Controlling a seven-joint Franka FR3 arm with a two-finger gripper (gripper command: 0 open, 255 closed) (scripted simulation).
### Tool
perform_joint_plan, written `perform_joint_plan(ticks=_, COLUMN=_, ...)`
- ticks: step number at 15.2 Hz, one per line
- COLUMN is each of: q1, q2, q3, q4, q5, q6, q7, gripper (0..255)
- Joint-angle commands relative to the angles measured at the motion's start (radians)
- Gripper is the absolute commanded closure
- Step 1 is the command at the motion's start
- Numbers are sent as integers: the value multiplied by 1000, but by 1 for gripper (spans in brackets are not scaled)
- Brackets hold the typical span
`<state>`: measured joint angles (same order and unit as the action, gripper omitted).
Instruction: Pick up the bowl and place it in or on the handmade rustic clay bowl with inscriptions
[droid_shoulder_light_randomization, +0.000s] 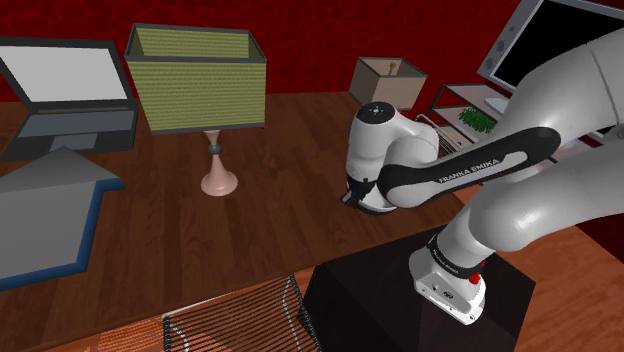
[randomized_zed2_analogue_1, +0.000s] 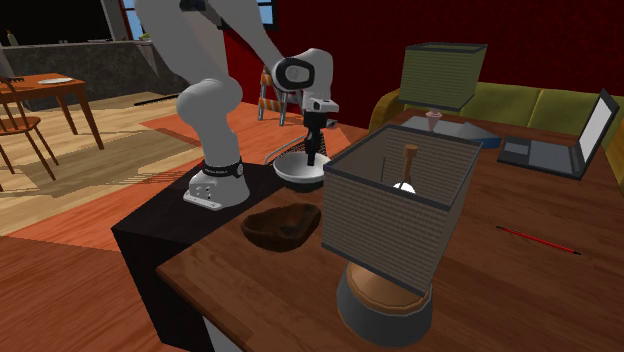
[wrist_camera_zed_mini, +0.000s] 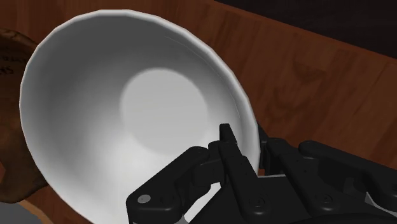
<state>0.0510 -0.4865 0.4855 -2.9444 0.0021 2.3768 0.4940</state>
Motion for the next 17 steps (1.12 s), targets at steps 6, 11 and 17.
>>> perform_joint_plan(ticks=6, q1=34, q2=-109, q3=-40, q4=35, q5=26, q6=-141, q7=-45, gripper=255)
perform_joint_plan(ticks=11, q1=46, q2=-172, q3=-64, q4=69, q5=32, q6=-236, q7=-69, gripper=255)
perform_joint_plan(ticks=17, q1=53, q2=-231, q3=-89, q4=118, q5=30, q6=-342, q7=-93, gripper=255)
